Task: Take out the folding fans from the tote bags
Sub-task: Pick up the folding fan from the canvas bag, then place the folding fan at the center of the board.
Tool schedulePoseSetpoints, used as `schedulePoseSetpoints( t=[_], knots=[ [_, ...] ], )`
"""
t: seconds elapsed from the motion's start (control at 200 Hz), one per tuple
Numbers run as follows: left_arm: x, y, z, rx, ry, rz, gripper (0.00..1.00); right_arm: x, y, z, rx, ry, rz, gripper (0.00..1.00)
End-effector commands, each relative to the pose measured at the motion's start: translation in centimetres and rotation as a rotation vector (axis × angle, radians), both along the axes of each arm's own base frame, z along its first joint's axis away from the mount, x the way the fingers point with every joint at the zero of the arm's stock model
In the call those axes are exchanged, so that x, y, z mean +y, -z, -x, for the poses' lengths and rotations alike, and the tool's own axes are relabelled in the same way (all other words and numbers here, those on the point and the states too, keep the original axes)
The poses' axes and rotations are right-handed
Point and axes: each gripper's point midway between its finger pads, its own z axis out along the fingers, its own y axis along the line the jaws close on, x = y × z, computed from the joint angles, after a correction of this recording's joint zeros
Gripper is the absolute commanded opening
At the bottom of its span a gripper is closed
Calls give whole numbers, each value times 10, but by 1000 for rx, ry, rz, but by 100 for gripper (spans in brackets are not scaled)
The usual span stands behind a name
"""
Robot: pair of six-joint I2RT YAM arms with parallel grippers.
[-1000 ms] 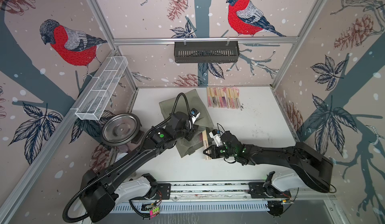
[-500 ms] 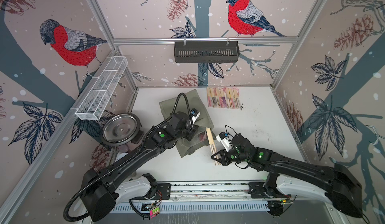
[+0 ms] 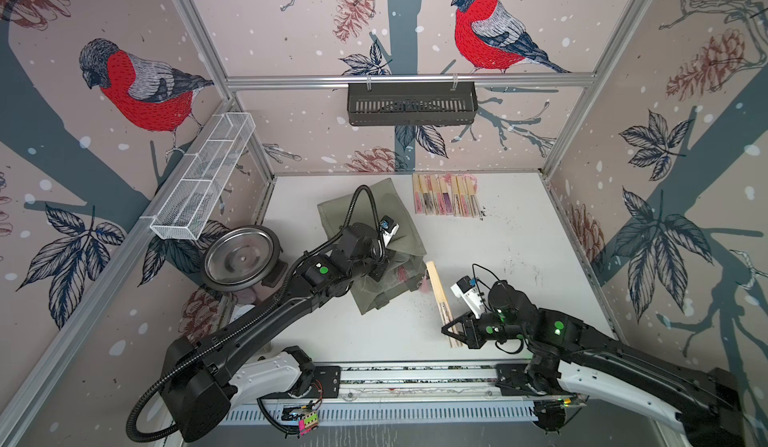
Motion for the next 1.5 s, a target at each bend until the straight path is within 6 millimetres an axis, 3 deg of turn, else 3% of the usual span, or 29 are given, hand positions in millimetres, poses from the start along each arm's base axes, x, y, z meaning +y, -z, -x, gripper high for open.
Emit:
schedulePoseSetpoints(
  t=[0.0,0.185,0.305,0.47,0.69,0.971,1.076,1.166,1.351,1.491],
  knots=[
    [-1,-5,-2,-10,-5,8,0,-3,-15,-13,-65,68,-33,11],
    [0,-4,-2,-10,-7,5,0,-5,-53,-46,-235,187,-105,9],
    [0,-4,-2,-11,-8,7,0,-15,-69,-81,-322,301,-88,9],
    [0,-5,-2,-14,-7,8,0,-40,-67,-134,-325,410,-33,10],
    [0,-4,-2,-10,-7,4,0,-96,-64,-210,-284,588,15,10],
    [0,-6,-1,-13,-3,11,0,-176,-36,-290,-206,843,285,13],
    [0,-6,0,-16,-4,13,0,-196,-11,-316,-129,861,357,13],
    [0,-7,0,-15,0,16,0,-206,0,-342,-99,846,419,7],
    [0,-8,0,-20,-1,19,0,-225,33,-395,-22,828,522,7],
    [1,-8,0,-21,-3,17,0,-229,50,-432,-6,786,567,6]
  ],
)
